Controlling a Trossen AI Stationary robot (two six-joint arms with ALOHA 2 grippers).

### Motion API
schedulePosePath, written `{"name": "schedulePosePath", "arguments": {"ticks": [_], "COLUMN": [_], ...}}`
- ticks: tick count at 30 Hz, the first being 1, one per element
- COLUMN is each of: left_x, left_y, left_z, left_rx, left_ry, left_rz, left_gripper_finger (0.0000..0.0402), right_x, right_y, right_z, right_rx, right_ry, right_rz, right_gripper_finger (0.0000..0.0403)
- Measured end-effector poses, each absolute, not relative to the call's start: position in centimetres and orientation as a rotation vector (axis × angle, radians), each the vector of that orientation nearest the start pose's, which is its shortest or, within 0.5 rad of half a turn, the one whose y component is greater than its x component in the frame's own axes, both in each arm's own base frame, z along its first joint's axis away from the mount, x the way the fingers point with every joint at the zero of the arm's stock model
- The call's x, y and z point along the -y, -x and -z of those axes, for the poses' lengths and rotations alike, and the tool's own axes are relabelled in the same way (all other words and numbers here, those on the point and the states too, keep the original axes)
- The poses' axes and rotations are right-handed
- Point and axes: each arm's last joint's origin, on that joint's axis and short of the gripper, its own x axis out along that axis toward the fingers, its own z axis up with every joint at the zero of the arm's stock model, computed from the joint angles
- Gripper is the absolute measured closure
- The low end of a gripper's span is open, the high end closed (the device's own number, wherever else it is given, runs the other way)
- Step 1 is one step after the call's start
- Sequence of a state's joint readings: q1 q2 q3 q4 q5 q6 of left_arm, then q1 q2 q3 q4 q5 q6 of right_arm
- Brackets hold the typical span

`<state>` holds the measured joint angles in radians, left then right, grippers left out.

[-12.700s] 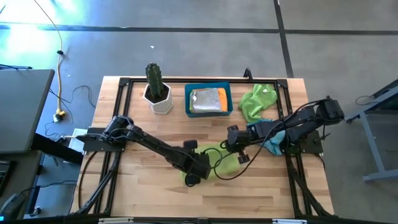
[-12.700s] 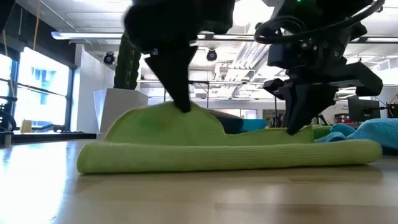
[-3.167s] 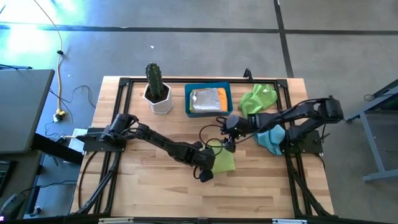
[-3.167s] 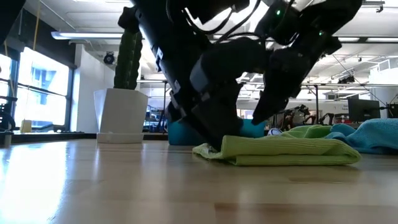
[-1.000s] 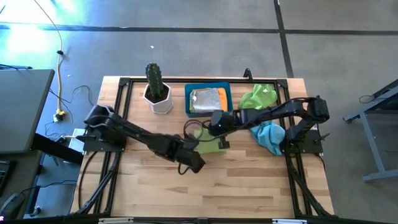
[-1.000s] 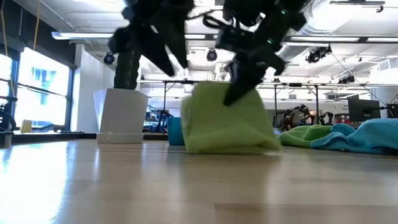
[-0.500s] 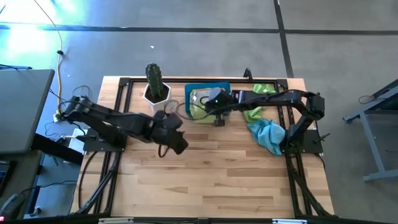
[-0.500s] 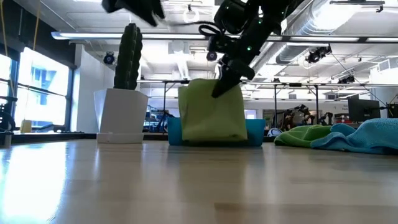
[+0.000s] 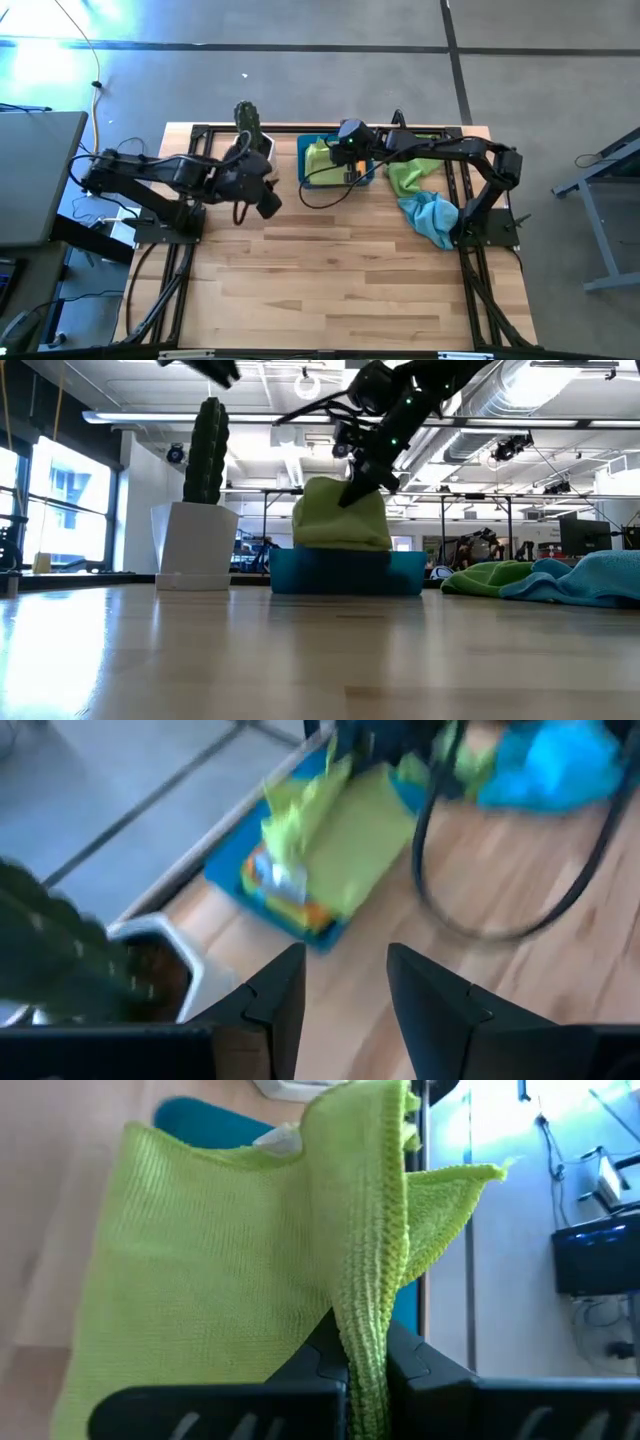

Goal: Fold microfiber towels
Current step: Stack the green microfiber towel on top of the gray microfiber towel

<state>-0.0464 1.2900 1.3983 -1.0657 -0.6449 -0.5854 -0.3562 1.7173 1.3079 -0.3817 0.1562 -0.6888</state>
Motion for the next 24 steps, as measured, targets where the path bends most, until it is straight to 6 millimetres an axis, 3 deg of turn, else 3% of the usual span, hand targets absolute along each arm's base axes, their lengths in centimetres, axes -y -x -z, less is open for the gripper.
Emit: {"name": "schedulePosePath", "arguments": {"ticks": [6, 14, 19, 24], "left_x": [-1.4, -1.9, -2.3, -2.8], "left_y": [-23.6, -23.5, -23.4, -23.4], "left_z": [-37.4, -37.4, -37.4, -37.4], "left_rx": [-0.672, -0.673, -0.670, -0.670], "left_ry": [0.212, 0.218, 0.225, 0.232], "left_rz": [-0.823, -0.847, -0.867, -0.888], "left_gripper_finger": [0.0268, 0.0268, 0.0268, 0.0268], "right_x": [15.0, 16.5, 16.6, 17.0], "right_y": [-34.6, -34.7, -35.1, -35.7], "right_z": [-25.2, -23.3, -22.4, -22.9], "right_rx": [-0.936, -0.974, -0.996, -0.928], "right_ry": [0.577, 0.564, 0.625, 0.664], "right_rz": [0.197, 0.153, 0.114, 0.173], "right_gripper_finger": [0.0402, 0.0399, 0.0353, 0.0293]}}
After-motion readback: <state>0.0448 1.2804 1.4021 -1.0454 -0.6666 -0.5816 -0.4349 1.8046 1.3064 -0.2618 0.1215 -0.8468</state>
